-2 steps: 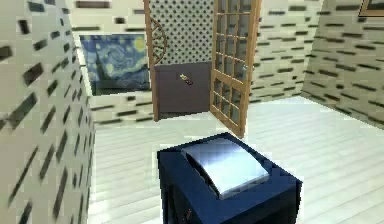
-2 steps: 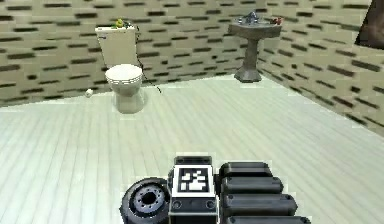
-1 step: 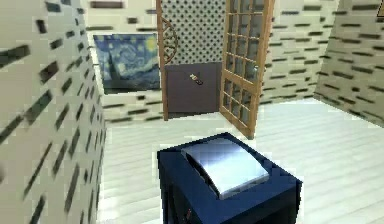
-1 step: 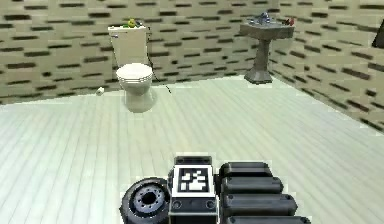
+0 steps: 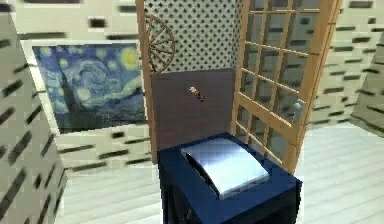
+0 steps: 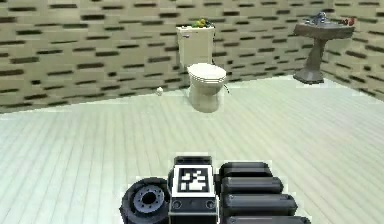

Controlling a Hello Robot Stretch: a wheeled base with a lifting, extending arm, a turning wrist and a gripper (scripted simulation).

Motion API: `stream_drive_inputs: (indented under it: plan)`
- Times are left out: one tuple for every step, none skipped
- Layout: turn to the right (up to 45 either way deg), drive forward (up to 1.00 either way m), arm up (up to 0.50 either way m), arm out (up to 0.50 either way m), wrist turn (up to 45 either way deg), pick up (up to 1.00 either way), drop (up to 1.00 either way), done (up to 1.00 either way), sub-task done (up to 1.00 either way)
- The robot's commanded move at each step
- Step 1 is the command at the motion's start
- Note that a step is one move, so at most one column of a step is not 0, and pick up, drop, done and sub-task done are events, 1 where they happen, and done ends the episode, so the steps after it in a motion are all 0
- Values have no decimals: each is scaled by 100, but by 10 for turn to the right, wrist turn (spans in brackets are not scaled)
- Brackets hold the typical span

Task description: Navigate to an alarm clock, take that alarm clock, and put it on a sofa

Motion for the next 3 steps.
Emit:
stream_drive_inputs:
  plan:
    - [0, 100, 0, 0, 0, 0, 0, 0, 0]
    - [0, 100, 0, 0, 0, 0, 0, 0, 0]
    - [0, 30, 0, 0, 0, 0, 0, 0, 0]
